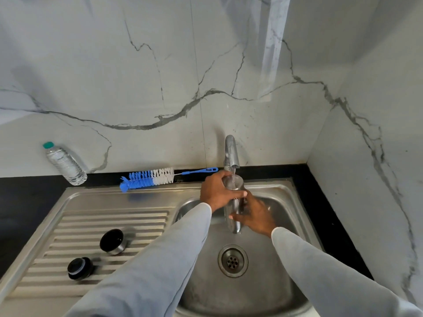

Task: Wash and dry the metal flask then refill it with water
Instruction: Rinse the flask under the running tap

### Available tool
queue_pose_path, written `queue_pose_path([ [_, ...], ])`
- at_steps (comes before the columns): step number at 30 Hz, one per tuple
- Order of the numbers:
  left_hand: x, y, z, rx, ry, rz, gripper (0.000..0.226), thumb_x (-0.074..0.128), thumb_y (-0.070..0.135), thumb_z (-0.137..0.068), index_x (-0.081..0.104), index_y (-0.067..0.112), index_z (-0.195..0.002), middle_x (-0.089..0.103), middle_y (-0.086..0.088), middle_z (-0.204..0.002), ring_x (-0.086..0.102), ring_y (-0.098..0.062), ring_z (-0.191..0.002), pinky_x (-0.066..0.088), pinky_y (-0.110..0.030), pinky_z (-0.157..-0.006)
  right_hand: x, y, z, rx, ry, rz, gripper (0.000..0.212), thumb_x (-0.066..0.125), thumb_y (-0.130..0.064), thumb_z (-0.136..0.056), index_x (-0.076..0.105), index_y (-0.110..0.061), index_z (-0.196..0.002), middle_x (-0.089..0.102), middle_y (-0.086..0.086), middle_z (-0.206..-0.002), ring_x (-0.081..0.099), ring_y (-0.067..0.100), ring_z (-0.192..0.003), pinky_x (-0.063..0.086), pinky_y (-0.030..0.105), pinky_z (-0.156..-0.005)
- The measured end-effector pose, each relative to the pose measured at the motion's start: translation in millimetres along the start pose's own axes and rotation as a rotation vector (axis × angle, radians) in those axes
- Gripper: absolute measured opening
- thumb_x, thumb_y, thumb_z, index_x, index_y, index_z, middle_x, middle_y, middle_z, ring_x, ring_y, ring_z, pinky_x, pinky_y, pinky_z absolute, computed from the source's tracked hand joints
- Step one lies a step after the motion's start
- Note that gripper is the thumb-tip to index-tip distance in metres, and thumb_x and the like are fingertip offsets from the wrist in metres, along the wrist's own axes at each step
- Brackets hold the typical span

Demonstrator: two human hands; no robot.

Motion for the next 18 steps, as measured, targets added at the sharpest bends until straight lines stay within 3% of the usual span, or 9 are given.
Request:
queue_pose_path([
  [2, -9.0, -8.8, 0.2, -0.045, 0.033, 0.021, 0.068, 0.095, 0.05, -0.061, 0.072, 0.021, -0.118, 0.07, 0.011, -0.101, 0.068, -0.01, -0.092, 0.055, -0.024, -0.085, 4.5, 5.5, 1.6, 0.03, -0.062, 0.021, 0.097, 0.084, -0.059, -0.068, 0.032, -0.041, -0.148, 0.06, -0.005, -0.139, 0.061, 0.019, -0.122, 0.052, 0.044, -0.103],
  [4, -17.6, -24.9, 0.1, -0.124, 0.066, 0.134, 0.055, 0.093, 0.051, -0.064, 0.074, 0.021, -0.106, 0.073, 0.011, -0.097, 0.069, -0.009, -0.089, 0.055, -0.023, -0.081, 3.7, 13.0, 2.7, 0.067, -0.11, 0.006, 0.095, 0.086, -0.06, -0.066, 0.039, -0.038, -0.147, 0.062, -0.008, -0.136, 0.062, 0.014, -0.116, 0.052, 0.033, -0.099],
  [7, -24.1, -62.4, 6.3, -0.294, 0.063, 0.438, 0.035, 0.091, 0.041, -0.073, 0.072, 0.022, -0.097, 0.076, 0.001, -0.098, 0.073, -0.018, -0.093, 0.063, -0.033, -0.079, -10.1, 23.1, 4.7, 0.13, -0.181, -0.008, 0.077, 0.09, -0.049, -0.066, 0.057, -0.03, -0.133, 0.069, -0.006, -0.121, 0.066, 0.002, -0.095, 0.051, 0.012, -0.074],
  [9, -23.0, -89.4, 12.5, -0.4, 0.053, 0.64, 0.035, 0.087, 0.032, -0.079, 0.073, 0.012, -0.104, 0.076, -0.011, -0.105, 0.073, -0.025, -0.099, 0.064, -0.035, -0.077, -26.7, 35.2, 4.2, 0.169, -0.176, -0.069, 0.068, 0.093, -0.04, -0.066, 0.064, -0.026, -0.125, 0.07, -0.005, -0.115, 0.065, 0.0, -0.092, 0.05, 0.007, -0.066],
  [10, -21.7, -102.7, 16.5, -0.449, 0.055, 0.719, 0.037, 0.085, 0.03, -0.081, 0.072, 0.006, -0.108, 0.075, -0.016, -0.108, 0.072, -0.028, -0.103, 0.064, -0.038, -0.078, -32.6, 40.9, 3.6, 0.186, -0.163, -0.151, 0.07, 0.095, -0.037, -0.062, 0.065, -0.024, -0.124, 0.07, -0.004, -0.117, 0.067, 0.004, -0.096, 0.054, 0.01, -0.072],
  [13, -5.9, -129.0, 31.7, -0.566, 0.024, 0.996, 0.038, 0.076, 0.023, -0.091, 0.065, -0.004, -0.115, 0.068, -0.023, -0.116, 0.066, -0.037, -0.114, 0.06, -0.048, -0.09, -43.7, 45.6, 1.3, 0.221, -0.078, -0.462, 0.083, 0.1, -0.032, -0.054, 0.064, -0.02, -0.128, 0.067, 0.002, -0.128, 0.069, 0.023, -0.11, 0.059, 0.038, -0.092],
  [15, 8.7, -139.8, 44.4, -0.637, -0.03, 1.165, 0.038, 0.072, 0.02, -0.093, 0.06, -0.002, -0.122, 0.064, -0.025, -0.124, 0.064, -0.041, -0.119, 0.057, -0.052, -0.097, -46.5, 32.8, 0.3, 0.2, 0.006, -0.682, 0.07, 0.095, -0.018, -0.062, 0.063, -0.011, -0.125, 0.071, 0.013, -0.12, 0.071, 0.029, -0.107, 0.056, 0.045, -0.099],
  [18, 30.6, -158.0, 64.6, -0.74, -0.159, 1.226, 0.045, 0.072, 0.016, -0.091, 0.057, -0.004, -0.128, 0.061, -0.03, -0.129, 0.062, -0.046, -0.121, 0.061, -0.054, -0.088, -40.9, 8.2, -3.4, 0.175, 0.029, -0.897, 0.057, 0.086, -0.005, -0.069, 0.063, -0.001, -0.121, 0.073, 0.017, -0.112, 0.07, 0.036, -0.109, 0.053, 0.052, -0.1],
])
Point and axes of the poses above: each hand's wrist, its own z-axis away from the middle knuckle, its own x-axis out of the palm, y = z × x, the point moved 9 cm from there along -z, towards the middle knuckle
